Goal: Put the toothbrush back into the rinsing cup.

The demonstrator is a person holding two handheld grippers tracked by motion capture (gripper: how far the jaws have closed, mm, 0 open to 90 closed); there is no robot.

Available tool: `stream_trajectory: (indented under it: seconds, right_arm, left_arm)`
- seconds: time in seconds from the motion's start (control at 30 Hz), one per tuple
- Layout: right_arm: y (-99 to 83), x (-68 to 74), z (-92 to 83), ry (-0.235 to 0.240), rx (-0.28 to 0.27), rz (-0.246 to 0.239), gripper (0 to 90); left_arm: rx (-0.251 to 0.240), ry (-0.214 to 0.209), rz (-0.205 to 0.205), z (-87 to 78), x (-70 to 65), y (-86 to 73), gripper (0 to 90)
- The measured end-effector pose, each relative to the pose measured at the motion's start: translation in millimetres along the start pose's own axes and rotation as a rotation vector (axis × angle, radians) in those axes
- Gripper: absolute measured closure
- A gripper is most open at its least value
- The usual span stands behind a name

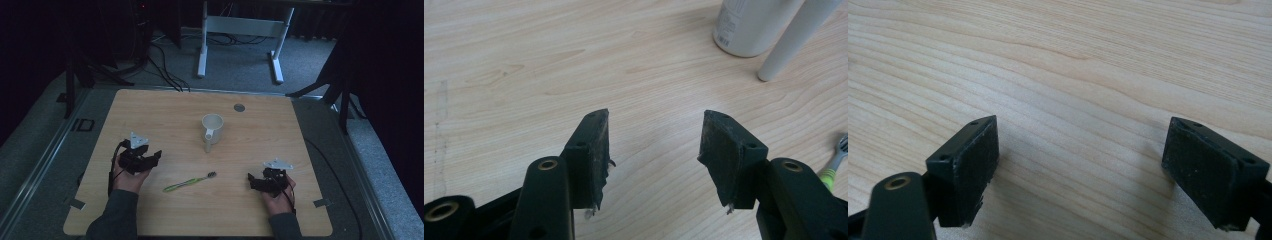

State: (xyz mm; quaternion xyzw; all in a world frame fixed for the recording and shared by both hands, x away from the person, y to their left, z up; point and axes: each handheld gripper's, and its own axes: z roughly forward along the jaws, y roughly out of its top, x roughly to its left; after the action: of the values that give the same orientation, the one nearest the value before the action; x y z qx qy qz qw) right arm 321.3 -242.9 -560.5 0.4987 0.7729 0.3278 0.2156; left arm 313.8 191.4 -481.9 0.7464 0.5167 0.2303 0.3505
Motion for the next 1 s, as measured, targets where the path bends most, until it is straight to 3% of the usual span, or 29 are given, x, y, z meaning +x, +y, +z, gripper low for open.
stream_trajectory:
  seconds: [0.3, 0.73, 0.87, 1.0]
  right_arm:
    - [-0.1, 0.3, -0.1, -0.001, 0.0, 0.002, 14.8]
    - [0.2, 0.2, 0.2, -0.001, 0.001, 0.002, 14.7]
    - [0.7, 0.5, 0.5, -0.002, 0.001, 0.003, 14.7]
    - [0.9, 0.5, 0.8, -0.003, 0.0, 0.002, 14.7]
  left_arm:
    - [-0.009, -0.01, -0.002, -5.6, 0.5, 1.2, 44.8]
    - [-0.02, -0.009, 0.068, -21.7, -13.5, 13.6, 42.9]
    - [-0.018, -0.024, 0.078, -24.8, -17.8, 16.8, 42.8]
    - [-0.008, -0.044, 0.114, -28.5, -23.3, 20.5, 43.0]
